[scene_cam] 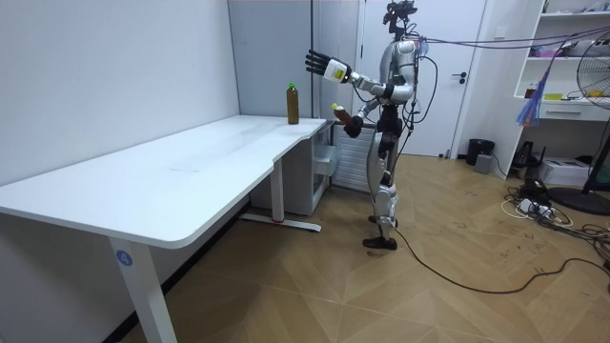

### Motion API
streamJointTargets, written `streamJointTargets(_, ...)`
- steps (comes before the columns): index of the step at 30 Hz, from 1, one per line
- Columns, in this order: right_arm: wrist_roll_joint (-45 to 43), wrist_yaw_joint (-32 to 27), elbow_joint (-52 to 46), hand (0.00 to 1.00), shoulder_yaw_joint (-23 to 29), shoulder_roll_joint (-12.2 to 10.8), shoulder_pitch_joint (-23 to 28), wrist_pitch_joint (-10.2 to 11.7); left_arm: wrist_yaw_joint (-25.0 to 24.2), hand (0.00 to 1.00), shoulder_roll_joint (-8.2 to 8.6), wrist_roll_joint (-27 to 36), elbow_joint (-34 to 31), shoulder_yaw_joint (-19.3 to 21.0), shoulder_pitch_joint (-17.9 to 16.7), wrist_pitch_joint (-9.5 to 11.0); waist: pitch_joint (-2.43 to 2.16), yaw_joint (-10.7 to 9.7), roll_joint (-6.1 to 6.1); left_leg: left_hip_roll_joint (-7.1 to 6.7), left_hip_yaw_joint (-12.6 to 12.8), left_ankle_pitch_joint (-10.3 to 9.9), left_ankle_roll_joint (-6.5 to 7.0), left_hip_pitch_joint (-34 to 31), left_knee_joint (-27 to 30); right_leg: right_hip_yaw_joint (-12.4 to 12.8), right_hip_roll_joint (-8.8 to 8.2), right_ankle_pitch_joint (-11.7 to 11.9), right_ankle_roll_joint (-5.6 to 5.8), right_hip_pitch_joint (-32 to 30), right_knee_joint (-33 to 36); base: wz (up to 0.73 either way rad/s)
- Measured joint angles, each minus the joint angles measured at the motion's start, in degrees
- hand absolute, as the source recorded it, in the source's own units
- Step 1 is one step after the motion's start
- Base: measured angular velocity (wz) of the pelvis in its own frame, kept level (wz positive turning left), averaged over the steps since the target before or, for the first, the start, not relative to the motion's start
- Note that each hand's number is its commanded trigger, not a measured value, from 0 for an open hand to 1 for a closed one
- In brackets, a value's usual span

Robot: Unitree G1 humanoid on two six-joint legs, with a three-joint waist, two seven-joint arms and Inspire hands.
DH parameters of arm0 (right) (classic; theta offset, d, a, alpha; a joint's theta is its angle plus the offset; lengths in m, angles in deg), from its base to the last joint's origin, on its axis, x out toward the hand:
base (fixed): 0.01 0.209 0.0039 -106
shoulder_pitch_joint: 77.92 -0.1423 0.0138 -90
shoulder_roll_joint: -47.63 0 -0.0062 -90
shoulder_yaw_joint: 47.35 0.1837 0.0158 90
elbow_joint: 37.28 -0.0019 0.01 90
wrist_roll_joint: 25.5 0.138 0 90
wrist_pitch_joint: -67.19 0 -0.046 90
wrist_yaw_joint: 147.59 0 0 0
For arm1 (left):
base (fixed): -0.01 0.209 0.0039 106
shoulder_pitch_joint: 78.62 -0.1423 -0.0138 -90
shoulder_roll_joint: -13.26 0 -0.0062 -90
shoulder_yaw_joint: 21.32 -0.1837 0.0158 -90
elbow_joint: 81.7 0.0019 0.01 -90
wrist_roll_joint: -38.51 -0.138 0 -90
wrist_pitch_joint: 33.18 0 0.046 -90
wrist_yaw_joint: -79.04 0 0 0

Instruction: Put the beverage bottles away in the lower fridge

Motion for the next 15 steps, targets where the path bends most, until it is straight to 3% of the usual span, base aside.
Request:
streamJointTargets(4,-2.0,-0.5,0.0,1.00,0.0,0.0,0.1,0.0,5.9,0.00,0.27,-0.3,1.5,2.1,-0.4,0.1,0.04,0.1,-0.06,-0.42,-1.2,0.0,0.02,-0.2,0.0,-0.8,-0.14,0.0,0.00,0.6,-0.8,0.09)
streamJointTargets(15,-2.0,-3.4,-0.1,1.00,0.0,-0.8,0.2,0.0,14.3,0.00,0.87,0.4,13.0,2.5,-0.8,0.6,-0.22,1.5,-0.47,-0.64,-1.4,0.0,0.02,0.1,0.0,-0.8,-0.17,0.0,0.00,1.2,-1.7,0.01)
